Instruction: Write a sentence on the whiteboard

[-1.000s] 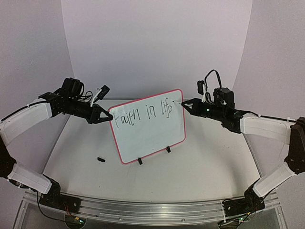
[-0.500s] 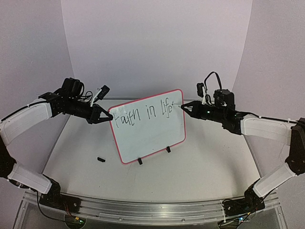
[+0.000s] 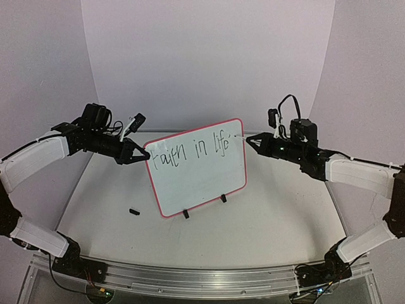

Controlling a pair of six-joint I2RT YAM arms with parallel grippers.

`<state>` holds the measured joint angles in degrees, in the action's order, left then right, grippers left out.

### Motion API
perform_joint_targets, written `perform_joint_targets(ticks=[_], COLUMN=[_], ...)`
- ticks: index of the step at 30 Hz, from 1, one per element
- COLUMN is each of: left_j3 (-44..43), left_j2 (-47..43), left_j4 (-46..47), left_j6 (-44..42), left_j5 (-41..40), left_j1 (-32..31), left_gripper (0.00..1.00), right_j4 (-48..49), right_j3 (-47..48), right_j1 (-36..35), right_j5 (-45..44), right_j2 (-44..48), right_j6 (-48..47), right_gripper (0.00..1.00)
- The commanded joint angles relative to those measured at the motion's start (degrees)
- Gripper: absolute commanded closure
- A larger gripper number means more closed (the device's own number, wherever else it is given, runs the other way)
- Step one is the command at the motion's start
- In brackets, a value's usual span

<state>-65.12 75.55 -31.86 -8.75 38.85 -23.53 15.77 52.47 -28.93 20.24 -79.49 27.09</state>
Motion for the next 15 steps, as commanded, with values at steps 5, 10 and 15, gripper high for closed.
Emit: perform_joint_targets(ticks=[5, 10, 15], left_j3=[0.6, 0.6, 0.6], left_j2=[1.2, 1.3, 1.5], left_j4=[-0.1, -0.1, -0.1], left_j6=[-1.6, -1.6, -1.6], left_j5=[-2.9, -3.0, -3.1], left_j1=[0.0, -0.1, 0.0], left_gripper=[1.0, 1.0, 1.0], right_j4=[2.3, 3.2, 3.8], right_j3=[1.9, 2.6, 3.6], right_j1=[1.2, 1.7, 2.1], right_j5=[0.2, 1.2, 2.6], right_j2=[-2.2, -3.3, -4.9], right_j6=[0.2, 0.5, 0.6], right_gripper=[1.0, 1.0, 1.0])
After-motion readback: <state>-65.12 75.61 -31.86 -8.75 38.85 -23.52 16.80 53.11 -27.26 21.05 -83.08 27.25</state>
